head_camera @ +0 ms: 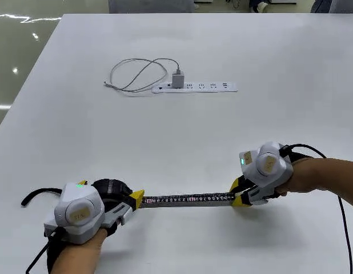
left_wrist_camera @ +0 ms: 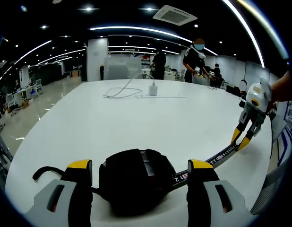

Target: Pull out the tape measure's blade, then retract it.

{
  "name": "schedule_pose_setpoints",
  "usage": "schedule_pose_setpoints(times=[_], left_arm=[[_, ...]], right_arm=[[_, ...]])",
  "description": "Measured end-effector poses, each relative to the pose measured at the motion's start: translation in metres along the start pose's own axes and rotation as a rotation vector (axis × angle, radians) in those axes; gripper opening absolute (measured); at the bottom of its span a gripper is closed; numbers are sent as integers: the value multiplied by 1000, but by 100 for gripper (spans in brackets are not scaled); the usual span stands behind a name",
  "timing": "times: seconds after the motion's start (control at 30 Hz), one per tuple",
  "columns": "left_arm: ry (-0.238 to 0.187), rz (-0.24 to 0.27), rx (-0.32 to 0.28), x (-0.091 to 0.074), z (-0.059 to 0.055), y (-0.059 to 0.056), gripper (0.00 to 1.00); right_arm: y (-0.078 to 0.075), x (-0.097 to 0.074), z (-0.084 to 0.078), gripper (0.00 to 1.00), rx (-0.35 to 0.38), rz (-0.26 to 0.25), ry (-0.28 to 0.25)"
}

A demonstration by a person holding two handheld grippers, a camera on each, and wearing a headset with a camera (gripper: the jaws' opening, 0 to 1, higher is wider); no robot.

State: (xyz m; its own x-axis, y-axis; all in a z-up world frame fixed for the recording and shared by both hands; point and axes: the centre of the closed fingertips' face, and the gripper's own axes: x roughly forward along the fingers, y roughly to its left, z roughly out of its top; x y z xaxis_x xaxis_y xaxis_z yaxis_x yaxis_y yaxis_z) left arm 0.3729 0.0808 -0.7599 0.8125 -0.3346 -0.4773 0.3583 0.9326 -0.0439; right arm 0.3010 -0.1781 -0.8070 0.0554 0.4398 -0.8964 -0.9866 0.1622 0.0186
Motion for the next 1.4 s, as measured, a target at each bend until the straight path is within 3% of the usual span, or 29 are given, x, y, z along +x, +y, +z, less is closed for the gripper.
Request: schedule_pose_setpoints(times=[0.07, 0.3, 0.57, 0.8, 1.07, 1.4], left_arm=[[7, 7, -5, 0, -1, 2, 77], [34, 41, -24, 0, -7, 7, 68], [51, 34, -26, 2, -9, 5, 63], [77, 38, -56, 2, -12, 5, 64], [96, 33, -21, 2, -13, 5, 61], [100, 27, -33, 3, -13, 5, 62]], right_arm=[[0, 0, 0, 10, -19, 8, 10], [-1, 0, 0, 10, 16, 5, 23], [-1, 1, 0, 10, 9, -4, 45], [-1, 0, 0, 10, 55, -21, 34], [-1, 0, 1, 10, 65, -33, 38], [-3, 0, 2, 9, 90, -29, 23]])
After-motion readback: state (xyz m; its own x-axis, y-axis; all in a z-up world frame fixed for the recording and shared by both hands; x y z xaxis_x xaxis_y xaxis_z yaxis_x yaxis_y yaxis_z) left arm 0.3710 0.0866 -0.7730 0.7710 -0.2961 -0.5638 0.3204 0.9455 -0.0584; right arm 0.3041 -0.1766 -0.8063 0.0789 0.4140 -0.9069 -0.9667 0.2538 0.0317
